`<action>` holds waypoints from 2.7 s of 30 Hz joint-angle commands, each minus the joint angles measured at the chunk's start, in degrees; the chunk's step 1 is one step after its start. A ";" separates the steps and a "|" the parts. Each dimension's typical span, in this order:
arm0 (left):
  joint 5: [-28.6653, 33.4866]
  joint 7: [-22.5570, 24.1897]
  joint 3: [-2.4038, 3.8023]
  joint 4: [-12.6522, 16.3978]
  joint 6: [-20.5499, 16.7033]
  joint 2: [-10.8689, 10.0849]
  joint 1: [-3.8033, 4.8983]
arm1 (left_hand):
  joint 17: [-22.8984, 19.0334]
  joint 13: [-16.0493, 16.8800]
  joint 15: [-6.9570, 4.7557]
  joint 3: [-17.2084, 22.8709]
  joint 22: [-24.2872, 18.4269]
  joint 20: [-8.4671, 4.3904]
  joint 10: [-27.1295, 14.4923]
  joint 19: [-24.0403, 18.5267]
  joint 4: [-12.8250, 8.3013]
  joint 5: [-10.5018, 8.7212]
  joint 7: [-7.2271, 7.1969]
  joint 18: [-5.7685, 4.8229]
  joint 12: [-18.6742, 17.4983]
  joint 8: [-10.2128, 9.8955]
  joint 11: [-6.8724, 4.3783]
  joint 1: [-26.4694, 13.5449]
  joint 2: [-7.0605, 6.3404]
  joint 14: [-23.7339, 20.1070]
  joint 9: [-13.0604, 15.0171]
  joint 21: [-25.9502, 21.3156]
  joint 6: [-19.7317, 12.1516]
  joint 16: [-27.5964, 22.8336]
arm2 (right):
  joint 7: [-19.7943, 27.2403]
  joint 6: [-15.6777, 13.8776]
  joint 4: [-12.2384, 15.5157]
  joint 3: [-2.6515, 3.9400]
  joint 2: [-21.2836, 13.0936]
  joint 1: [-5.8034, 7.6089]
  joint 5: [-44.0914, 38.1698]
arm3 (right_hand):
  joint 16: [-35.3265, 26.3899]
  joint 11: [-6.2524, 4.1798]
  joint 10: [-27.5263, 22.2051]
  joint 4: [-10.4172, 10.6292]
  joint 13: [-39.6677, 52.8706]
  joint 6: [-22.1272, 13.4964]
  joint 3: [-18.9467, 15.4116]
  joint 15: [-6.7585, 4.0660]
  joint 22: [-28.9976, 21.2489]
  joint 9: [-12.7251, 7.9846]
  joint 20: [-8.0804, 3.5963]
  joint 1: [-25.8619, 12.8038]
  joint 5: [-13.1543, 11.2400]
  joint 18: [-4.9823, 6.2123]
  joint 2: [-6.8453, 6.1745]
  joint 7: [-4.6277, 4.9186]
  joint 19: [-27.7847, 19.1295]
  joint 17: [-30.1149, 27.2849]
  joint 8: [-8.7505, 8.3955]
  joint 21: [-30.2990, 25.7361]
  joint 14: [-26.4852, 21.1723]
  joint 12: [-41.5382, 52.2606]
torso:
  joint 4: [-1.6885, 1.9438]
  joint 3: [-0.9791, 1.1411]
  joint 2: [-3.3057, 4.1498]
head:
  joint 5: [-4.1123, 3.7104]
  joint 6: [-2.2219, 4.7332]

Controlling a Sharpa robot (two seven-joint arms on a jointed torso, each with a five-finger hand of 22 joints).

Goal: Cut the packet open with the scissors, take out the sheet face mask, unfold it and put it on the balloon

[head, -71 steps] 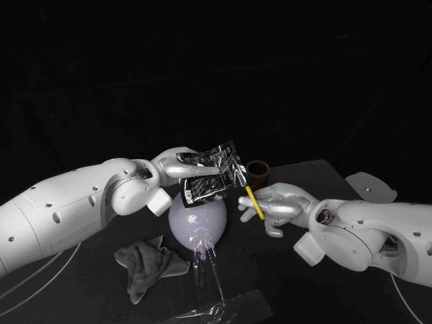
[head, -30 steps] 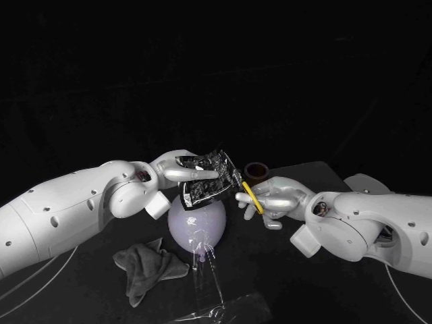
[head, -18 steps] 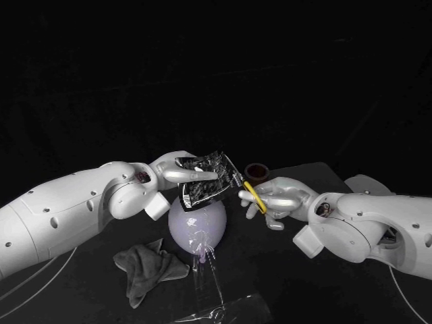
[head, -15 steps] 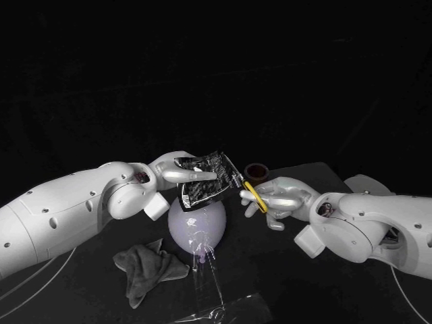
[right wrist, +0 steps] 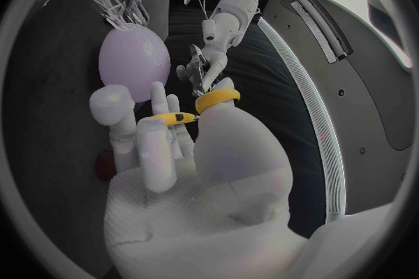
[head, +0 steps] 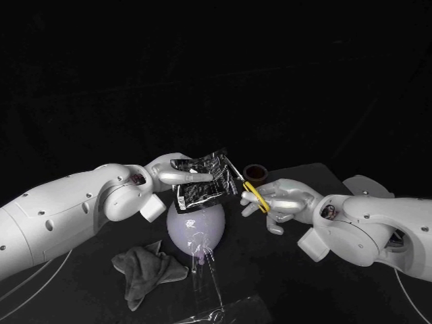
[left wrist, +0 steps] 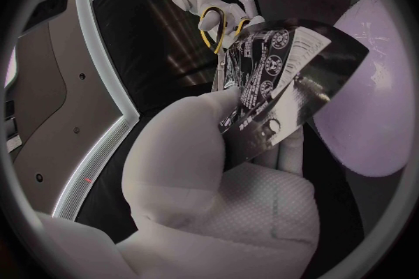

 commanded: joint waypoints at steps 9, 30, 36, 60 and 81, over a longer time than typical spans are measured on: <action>0.00 0.06 -0.01 -0.23 1.44 -0.09 0.01 | 0.04 0.03 -0.44 -0.34 0.05 -0.33 0.35 0.17 0.11 0.36 -0.07 1.17 0.39 0.09 0.01 -0.15 0.58 -0.08 8.54 0.26 0.39 0.19 | 2.40 2.59 0.36 0.04 -0.12 -0.11 0.58 | -0.29 0.47 -1.05 0.45 -2.07 -1.08 2.09 0.96 -0.53 -0.64 1.09 -0.69 0.00 0.97 -2.00 1.76 -0.44 -0.46 -0.91 -0.92 1.38 -1.08 | 0.00 -0.01 0.00 | -0.24 0.14; -1.32 -0.02 -0.05 0.65 3.26 -0.39 0.01 | 0.21 0.11 -0.46 -0.37 0.09 -0.34 0.37 0.14 0.10 0.37 -0.08 1.17 0.43 0.10 0.00 -0.14 0.58 -0.14 8.66 0.33 0.39 0.33 | 2.21 2.80 -2.90 0.06 2.54 -0.03 0.31 | -0.38 0.79 -1.53 0.50 -4.41 -1.31 5.63 1.26 -1.39 -1.00 1.52 -1.94 0.00 1.28 -3.74 2.08 -1.08 -0.97 -1.14 -2.02 1.13 -1.58 | 0.02 0.02 0.03 | 0.13 0.12; -1.43 -0.05 -0.06 0.71 3.56 -0.48 0.01 | 0.21 0.11 -0.46 -0.37 0.09 -0.34 0.37 0.14 0.10 0.37 -0.08 1.17 0.43 0.10 0.00 -0.14 0.58 -0.14 8.66 0.33 0.39 0.33 | 2.20 2.96 -3.42 0.07 2.85 0.08 0.26 | -0.40 0.79 -1.51 0.49 -4.49 -1.24 5.75 1.26 -1.42 -1.00 1.52 -1.95 -0.01 1.29 -3.72 2.07 -1.09 -1.05 -1.11 -2.05 1.12 -1.57 | -0.02 -0.01 -0.01 | 0.14 0.20; 0.24 0.25 -0.07 0.55 2.46 -1.04 -0.01 | 0.46 0.21 -0.48 -0.34 0.18 -0.39 0.28 0.10 0.03 0.37 -0.09 1.18 0.41 0.05 -0.02 -0.05 0.58 -0.30 8.82 0.45 0.35 0.52 | 2.08 4.10 -2.98 0.08 2.51 0.24 -0.48 | -0.42 0.78 -1.44 0.46 -4.66 -1.09 5.97 1.26 -1.53 -1.00 1.53 -1.94 -0.01 1.33 -3.76 2.05 -1.15 -1.16 -1.03 -2.19 1.09 -1.54 | 0.09 -0.04 0.00 | -0.13 0.75; -0.68 0.03 -0.12 0.84 4.74 -1.15 -0.01 | 0.57 0.27 -0.48 -0.38 0.21 -0.39 0.33 0.09 0.05 0.37 -0.10 1.17 0.44 0.06 -0.02 -0.09 0.55 -0.32 8.88 0.49 0.38 0.61 | 2.64 4.21 -5.42 0.42 4.20 0.53 -0.09 | -0.38 0.79 -1.55 0.38 -4.99 -0.97 6.33 1.27 -1.55 -1.03 1.55 -1.76 -0.01 1.33 -3.45 2.05 -1.13 -1.07 -0.98 -2.16 1.11 -1.61 | 0.01 -0.04 -0.02 | 0.00 0.75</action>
